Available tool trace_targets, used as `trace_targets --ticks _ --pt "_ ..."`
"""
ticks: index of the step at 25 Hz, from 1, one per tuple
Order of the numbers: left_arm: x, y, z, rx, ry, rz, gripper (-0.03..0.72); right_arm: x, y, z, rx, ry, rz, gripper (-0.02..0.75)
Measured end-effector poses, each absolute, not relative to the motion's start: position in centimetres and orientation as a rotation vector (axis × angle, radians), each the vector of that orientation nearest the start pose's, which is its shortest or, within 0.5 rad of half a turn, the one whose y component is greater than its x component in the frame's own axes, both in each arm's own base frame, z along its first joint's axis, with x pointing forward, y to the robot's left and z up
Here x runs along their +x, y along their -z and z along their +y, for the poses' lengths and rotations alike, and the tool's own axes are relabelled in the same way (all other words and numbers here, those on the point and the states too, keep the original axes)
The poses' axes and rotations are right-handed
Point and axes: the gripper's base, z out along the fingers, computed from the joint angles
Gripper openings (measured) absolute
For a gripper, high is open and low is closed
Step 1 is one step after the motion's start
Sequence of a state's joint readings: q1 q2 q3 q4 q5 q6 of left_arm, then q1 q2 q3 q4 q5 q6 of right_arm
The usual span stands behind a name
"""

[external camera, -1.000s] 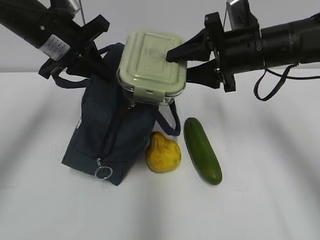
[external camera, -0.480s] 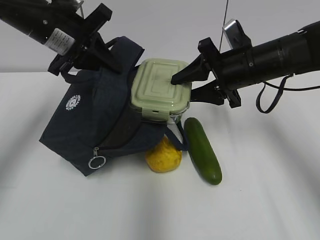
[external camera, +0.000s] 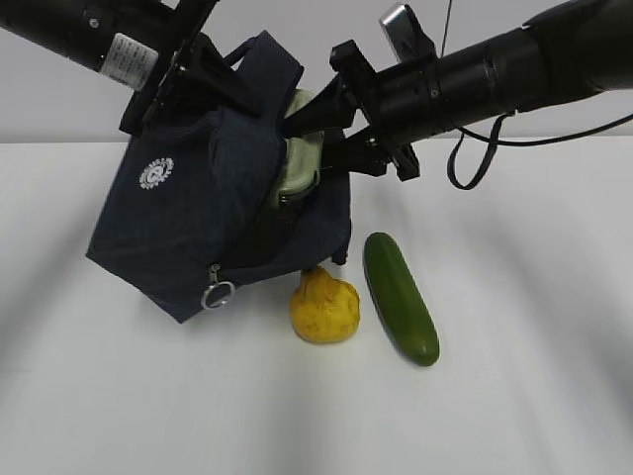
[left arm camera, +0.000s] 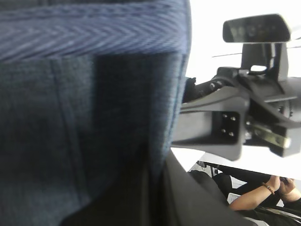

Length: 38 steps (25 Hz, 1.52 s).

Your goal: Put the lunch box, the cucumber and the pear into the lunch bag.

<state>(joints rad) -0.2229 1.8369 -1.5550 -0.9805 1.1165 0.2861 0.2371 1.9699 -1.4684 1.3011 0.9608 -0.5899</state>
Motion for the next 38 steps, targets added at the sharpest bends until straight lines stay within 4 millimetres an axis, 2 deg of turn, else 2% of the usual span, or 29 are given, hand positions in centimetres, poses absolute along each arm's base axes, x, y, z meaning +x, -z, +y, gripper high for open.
trace_targets --ticks 2,5,9,22,25,28,30,35,38 --pt "36.6 -30.6 -15.7 0.237 1.291 2.571 0.001 39.7 -24.8 17.8 -0.149 -1.448 2.401 0.381" --pt "36.3 -30.7 -16.3 0.273 1.297 2.567 0.001 40.1 -23.7 18.8 -0.155 -1.469 2.431 0.381" --pt "36.0 -30.6 -16.7 0.303 1.300 2.576 0.001 39.7 -22.8 19.7 -0.193 -1.496 2.471 0.380" --pt "36.0 -30.6 -16.7 0.308 1.301 2.577 0.001 39.5 -22.8 19.8 -0.227 -1.491 2.486 0.384" --pt "36.0 -30.6 -16.7 0.309 1.301 2.576 0.001 39.3 -22.9 19.8 -0.246 -1.508 2.494 0.432" --pt "36.0 -30.6 -16.5 0.314 1.298 2.580 0.001 39.2 -22.8 19.8 -0.267 -1.511 2.503 0.550" --pt "36.1 -30.5 -16.1 0.320 1.270 2.593 0.001 39.2 -22.8 19.7 -0.275 -1.509 2.510 0.592" --pt "36.2 -30.3 -15.2 0.319 1.254 2.613 0.001 39.2 -23.3 19.3 -0.379 -1.487 2.519 0.604" --pt "36.5 -29.8 -14.3 0.332 1.152 2.641 0.001 39.5 -24.4 18.7 -0.511 -1.402 2.531 0.599"
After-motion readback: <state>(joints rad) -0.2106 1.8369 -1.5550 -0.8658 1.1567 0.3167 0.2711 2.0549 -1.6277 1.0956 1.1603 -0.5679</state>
